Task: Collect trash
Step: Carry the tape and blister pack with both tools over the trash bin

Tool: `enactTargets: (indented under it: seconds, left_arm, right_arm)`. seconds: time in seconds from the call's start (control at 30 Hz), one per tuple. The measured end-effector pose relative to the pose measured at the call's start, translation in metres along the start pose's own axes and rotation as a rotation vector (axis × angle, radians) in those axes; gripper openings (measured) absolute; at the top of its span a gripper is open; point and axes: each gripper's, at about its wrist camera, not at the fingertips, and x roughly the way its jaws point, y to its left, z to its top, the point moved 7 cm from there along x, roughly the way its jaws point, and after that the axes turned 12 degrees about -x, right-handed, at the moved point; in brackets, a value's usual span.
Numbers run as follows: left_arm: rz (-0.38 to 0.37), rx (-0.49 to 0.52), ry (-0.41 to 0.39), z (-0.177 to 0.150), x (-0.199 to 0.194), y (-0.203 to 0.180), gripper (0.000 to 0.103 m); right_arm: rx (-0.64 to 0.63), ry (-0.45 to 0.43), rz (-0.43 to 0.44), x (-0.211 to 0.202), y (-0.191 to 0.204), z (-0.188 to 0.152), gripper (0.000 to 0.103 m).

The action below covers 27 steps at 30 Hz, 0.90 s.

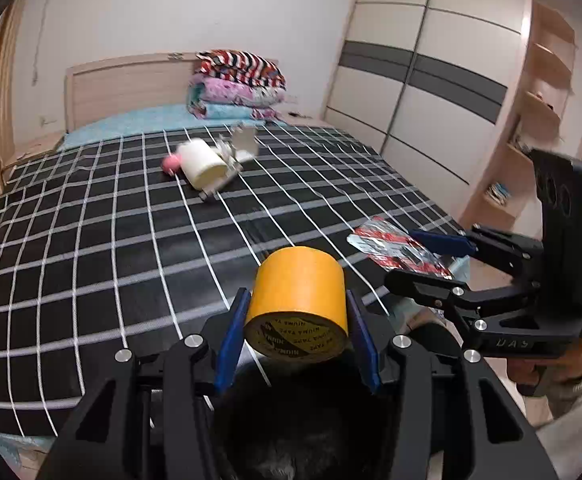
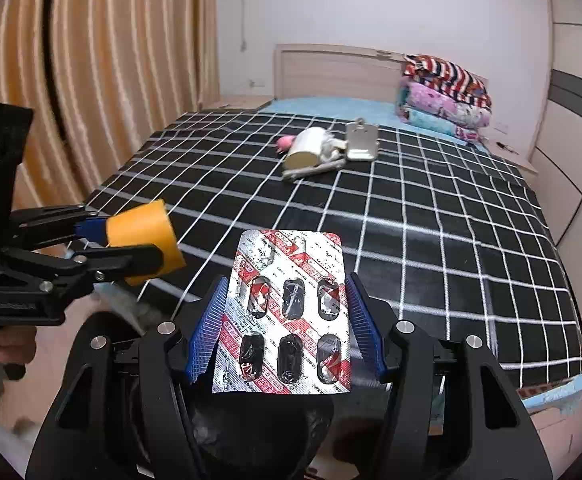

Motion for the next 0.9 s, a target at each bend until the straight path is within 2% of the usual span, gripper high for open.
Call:
enactTargets:
  seconds: [0.2,0.43,0.9]
  left_arm:
    - [-0.015,0.002,0.068,-0.037,0.002,-0.006,0.046]
    - [-0.008,-0.023,0.172,-0.081,0.022,0.001,0.046]
    - [0.098,-0.026,0.369,-0.152,0.080,0.033,0.047]
  right_arm:
    - [-0.028,0.029,0.071,-0.006,0.023,-0.029,0.059]
    - [-0.037,0.104,0.136,0.004,0.042,-0.066,0.059]
    - [-0.011,0.314,0.234,0.064,0.067,-0.138,0.059]
